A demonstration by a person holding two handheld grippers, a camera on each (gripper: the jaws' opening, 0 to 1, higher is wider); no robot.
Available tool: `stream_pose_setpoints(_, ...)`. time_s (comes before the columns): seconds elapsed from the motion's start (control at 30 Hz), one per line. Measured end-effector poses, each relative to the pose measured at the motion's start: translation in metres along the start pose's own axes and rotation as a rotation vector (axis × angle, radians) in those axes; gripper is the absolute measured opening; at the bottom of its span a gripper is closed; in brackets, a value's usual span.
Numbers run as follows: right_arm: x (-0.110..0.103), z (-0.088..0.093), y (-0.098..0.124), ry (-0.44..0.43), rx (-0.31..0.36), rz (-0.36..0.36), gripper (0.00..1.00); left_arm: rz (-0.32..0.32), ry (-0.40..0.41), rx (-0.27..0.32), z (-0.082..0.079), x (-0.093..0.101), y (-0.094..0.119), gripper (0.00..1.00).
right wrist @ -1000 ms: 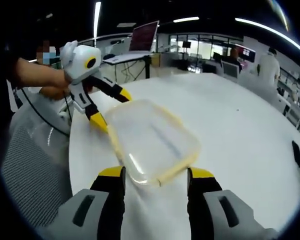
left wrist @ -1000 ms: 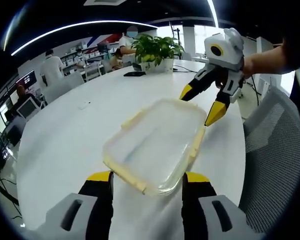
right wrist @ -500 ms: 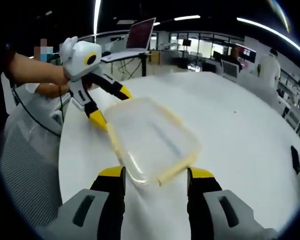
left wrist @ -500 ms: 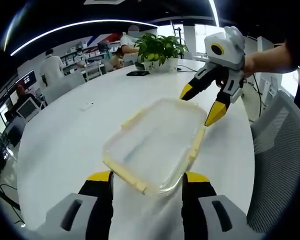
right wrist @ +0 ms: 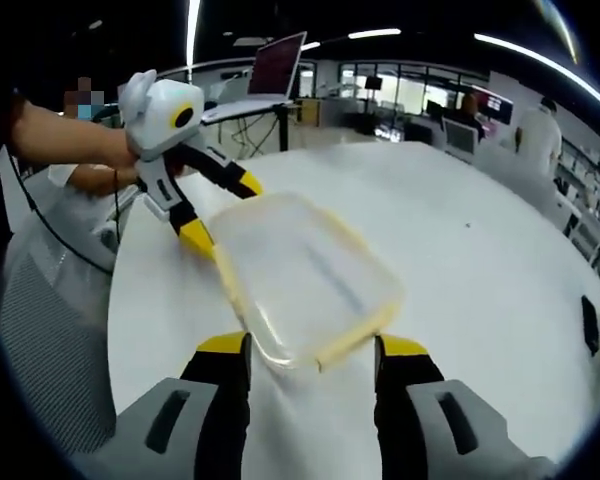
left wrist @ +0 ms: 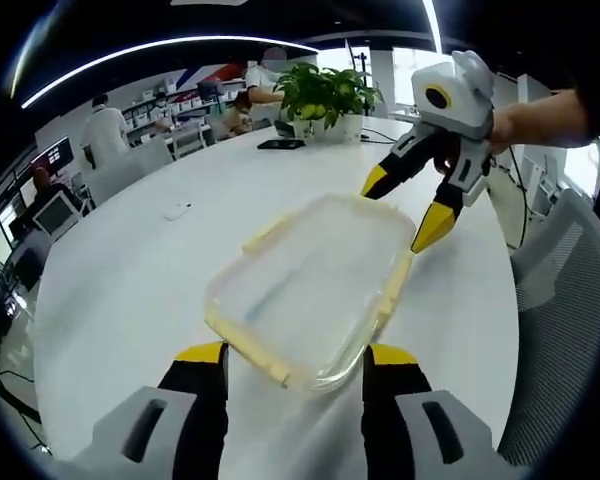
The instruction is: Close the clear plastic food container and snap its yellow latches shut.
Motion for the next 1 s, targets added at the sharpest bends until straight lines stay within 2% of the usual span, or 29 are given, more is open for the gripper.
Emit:
stream_pose_setpoints(0.63,0.001,0.002,-0.002,0.01,-0.012,-0.007,0.46,0.0,0.01,0.004,0.0,0.002,0.0,0.48)
stream_pose_setpoints(0.87,-0.005,0.003,0.001,0.011,0.0,0.0,0.51,0.004,0.018,0.02,0.002,0.004,0.005,0.49)
stream_pose_setpoints(1.0,-0.009,0.004,0.007,-0.001,0.019,0.012,0.56,0.005,0.033,0.03,0.003,0.007,0.013,0.55)
Point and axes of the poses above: the point that each gripper's makers call its tool centre point, and the gripper's own axes: y roughly backward along the fingers, x roughly to its right, z roughly out of its underside, the point moved 9 cm from there along y, roughly backward along the fingers, and after that the axes turned 12 degrees about -x, right-handed, at the moved point
